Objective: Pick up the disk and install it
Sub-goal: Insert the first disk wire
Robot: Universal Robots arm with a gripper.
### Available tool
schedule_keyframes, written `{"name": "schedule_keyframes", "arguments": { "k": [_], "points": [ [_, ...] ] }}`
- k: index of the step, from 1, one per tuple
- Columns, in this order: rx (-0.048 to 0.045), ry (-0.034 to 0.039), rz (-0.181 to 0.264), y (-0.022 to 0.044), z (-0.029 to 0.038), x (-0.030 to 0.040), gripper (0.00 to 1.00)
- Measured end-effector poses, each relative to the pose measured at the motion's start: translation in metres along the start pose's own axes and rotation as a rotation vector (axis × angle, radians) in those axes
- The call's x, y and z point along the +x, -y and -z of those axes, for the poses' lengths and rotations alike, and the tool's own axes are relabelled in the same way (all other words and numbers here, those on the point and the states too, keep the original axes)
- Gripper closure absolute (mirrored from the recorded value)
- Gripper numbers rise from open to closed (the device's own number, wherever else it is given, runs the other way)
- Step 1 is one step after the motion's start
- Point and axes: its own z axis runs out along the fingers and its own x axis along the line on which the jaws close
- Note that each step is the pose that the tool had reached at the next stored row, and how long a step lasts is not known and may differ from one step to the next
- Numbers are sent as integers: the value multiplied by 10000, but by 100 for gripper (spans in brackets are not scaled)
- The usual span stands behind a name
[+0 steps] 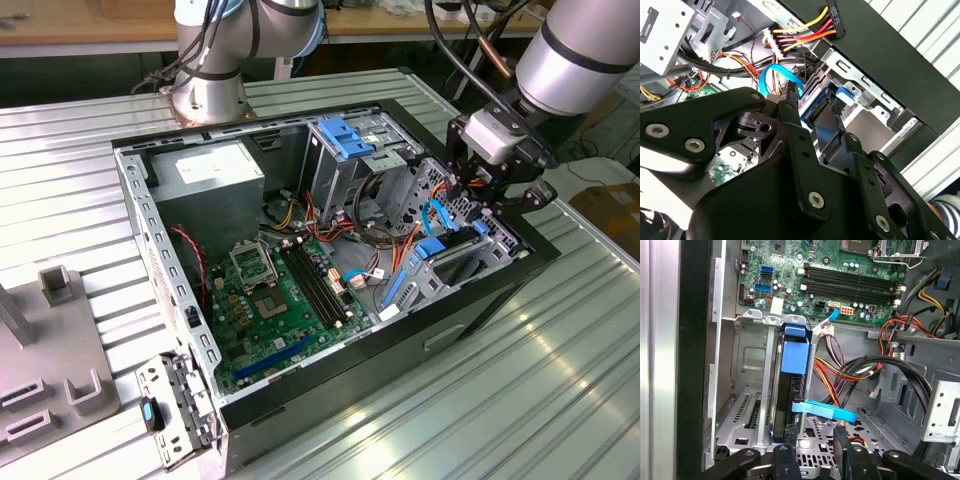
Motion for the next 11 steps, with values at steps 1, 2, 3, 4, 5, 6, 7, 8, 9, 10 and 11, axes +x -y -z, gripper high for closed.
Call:
{"name": "schedule_keyframes", "arguments": {
  "k": [1,2,3,4,5,6,7,8,9,10,11],
  "points": [
    [-6,15,84,7,17,-1,58],
    [-15,31,204,25,83,-5,58],
    [-19,40,252,37,136,-8,58],
    [-21,43,280,47,178,-11,58],
    [-22,45,292,52,195,-12,58],
    [-22,47,297,56,206,-12,58],
    [-22,50,301,58,207,-12,58],
    [-23,50,302,58,207,-12,58],
    [-24,48,307,60,209,-12,58],
    [-24,49,314,67,208,-11,58],
    [-24,50,314,67,207,-11,58]
  ]
}}
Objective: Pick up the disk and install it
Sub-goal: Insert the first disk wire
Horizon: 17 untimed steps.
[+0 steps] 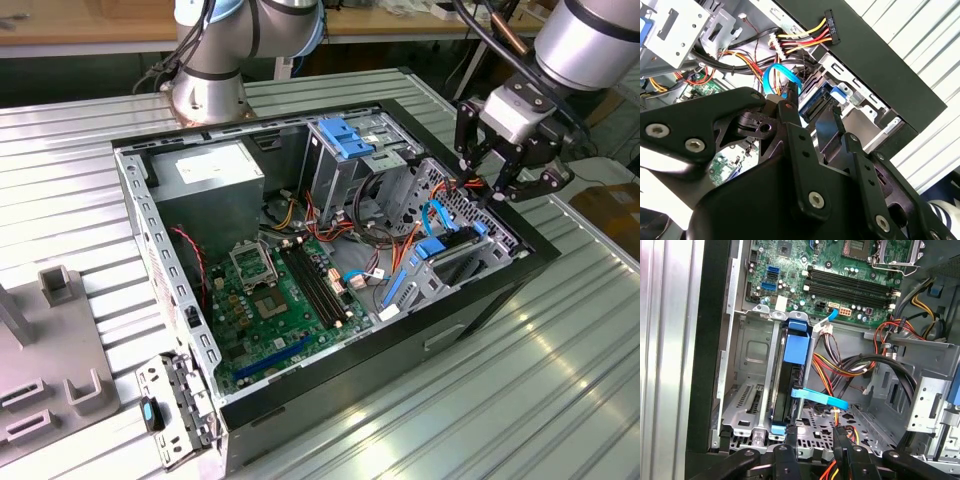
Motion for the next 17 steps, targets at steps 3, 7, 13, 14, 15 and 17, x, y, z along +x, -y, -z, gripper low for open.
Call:
{"name": "schedule_keyframes", "arguments": {
  "k": [3,7,13,14,15,17],
  "points": [
    [0,0,1,1,0,0,58],
    [0,0,3,1,0,0,58],
    [-17,34,221,14,-2,3,58],
    [-37,75,478,17,-2,4,58],
    [-58,119,760,19,-3,4,58],
    [-83,174,1110,51,-8,10,58]
  ]
}}
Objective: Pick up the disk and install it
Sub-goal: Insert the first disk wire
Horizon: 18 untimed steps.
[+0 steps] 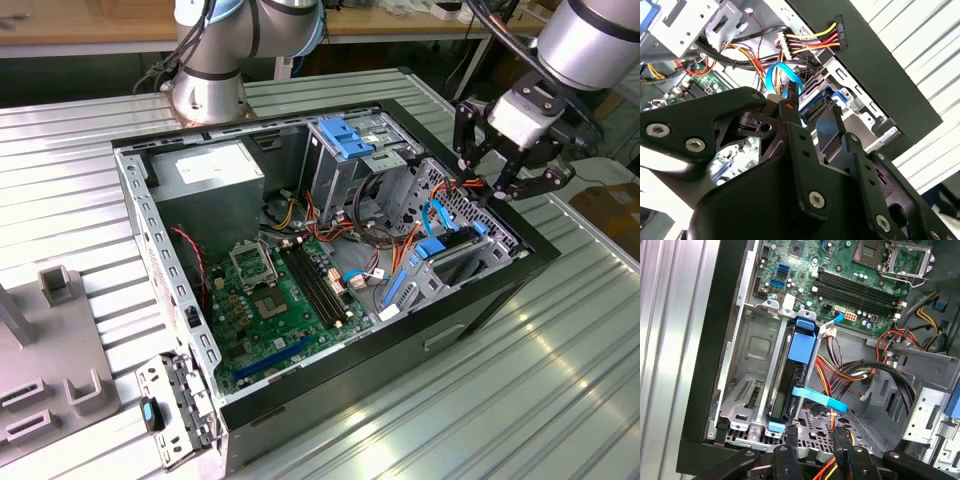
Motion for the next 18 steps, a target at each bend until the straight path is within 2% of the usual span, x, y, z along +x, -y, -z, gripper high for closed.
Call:
{"name": "schedule_keyframes", "arguments": {
  "k": [1,3,6,8,16,18],
  "points": [
    [-8,12,85,41,-5,12,58],
    [-21,40,259,174,-23,53,58],
    [-31,63,400,277,-37,85,58],
    [-33,68,428,296,-39,89,58],
    [-34,68,431,301,-40,90,58],
    [-36,75,473,330,-45,99,58]
  ]
}}
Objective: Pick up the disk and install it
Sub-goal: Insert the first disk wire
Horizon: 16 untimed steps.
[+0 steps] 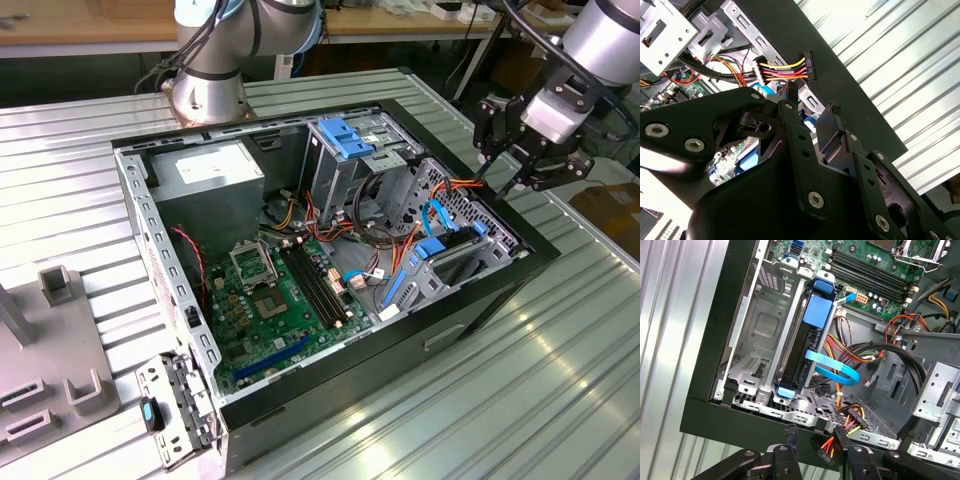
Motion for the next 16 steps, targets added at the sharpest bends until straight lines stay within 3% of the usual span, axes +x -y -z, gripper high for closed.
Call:
{"name": "schedule_keyframes", "arguments": {
  "k": [16],
  "points": [
    [-6,9,68,30,-3,9,58]
  ]
}}
